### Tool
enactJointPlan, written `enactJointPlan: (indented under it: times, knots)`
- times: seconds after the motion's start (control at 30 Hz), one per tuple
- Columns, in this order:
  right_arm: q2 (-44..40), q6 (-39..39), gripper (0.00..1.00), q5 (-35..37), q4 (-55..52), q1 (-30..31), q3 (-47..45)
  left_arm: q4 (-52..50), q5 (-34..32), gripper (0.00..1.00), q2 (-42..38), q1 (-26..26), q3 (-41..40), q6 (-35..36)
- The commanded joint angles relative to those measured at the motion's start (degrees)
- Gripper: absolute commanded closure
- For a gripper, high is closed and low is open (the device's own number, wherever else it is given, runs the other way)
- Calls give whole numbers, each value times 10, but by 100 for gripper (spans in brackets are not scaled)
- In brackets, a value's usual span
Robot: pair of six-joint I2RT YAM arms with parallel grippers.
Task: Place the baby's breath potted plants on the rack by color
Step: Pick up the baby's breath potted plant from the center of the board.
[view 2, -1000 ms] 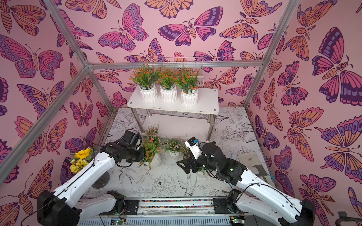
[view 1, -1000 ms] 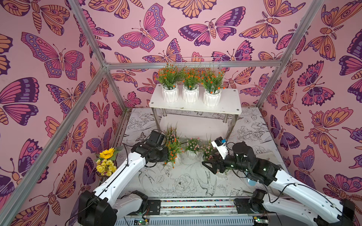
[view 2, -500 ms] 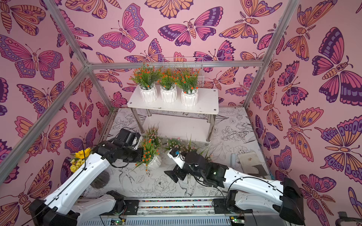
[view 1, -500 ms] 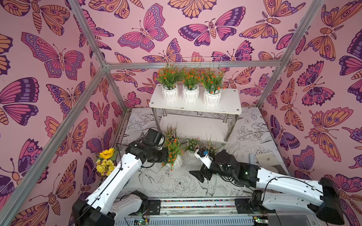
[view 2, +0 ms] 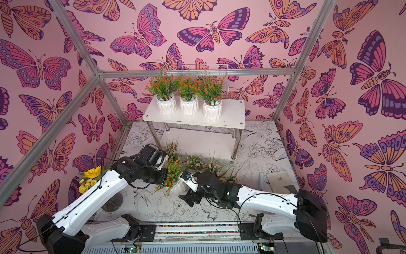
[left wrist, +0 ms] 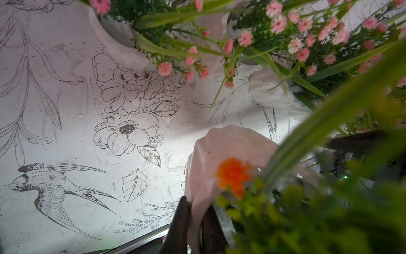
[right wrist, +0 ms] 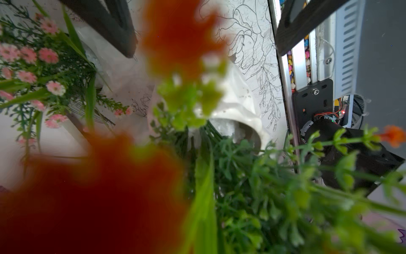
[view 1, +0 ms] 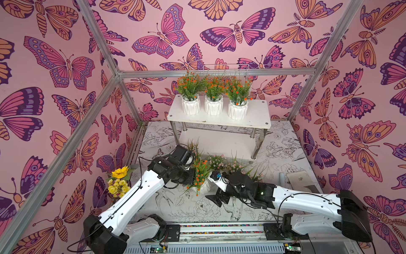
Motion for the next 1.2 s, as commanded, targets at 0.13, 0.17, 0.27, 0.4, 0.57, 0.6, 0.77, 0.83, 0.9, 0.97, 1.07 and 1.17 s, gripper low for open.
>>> enactJointPlan:
  times: [0.13, 0.17, 0.27, 0.4, 0.57, 0.6, 0.77, 0.83, 0.9, 0.97, 1.07, 1.17]
  knots:
    - [16, -6, 1, -10, 44, 7, 31, 27, 2, 100, 9, -18, 16, -11]
    - [20, -5, 1, -10, 47, 6, 33, 30, 2, 100, 9, -21, 16, -11]
    - [32, -3, 1, -13, 54, 6, 40, 37, 2, 100, 10, -26, 16, -14]
    - [47, 2, 1, -21, 68, 6, 46, 51, 10, 100, 11, -29, 11, -20]
    - [58, 6, 1, -25, 81, 6, 51, 59, 13, 100, 12, -33, 10, -22]
    - [60, 7, 1, -26, 85, 6, 53, 60, 13, 100, 13, -34, 10, -23]
    - [71, 9, 1, -21, 92, 6, 57, 65, 18, 100, 13, -40, 12, -27]
    - [75, 12, 1, -17, 92, 7, 61, 66, 19, 100, 13, -42, 12, -29]
    - [82, 12, 1, -16, 91, 6, 65, 68, 21, 100, 12, -43, 12, -31]
    - [87, 14, 1, -14, 88, 6, 68, 68, 19, 100, 10, -45, 14, -32]
    - [92, 17, 1, -9, 89, 6, 69, 68, 16, 100, 6, -45, 14, -34]
    - [96, 18, 1, 0, 85, 6, 69, 68, 13, 100, 3, -46, 13, -32]
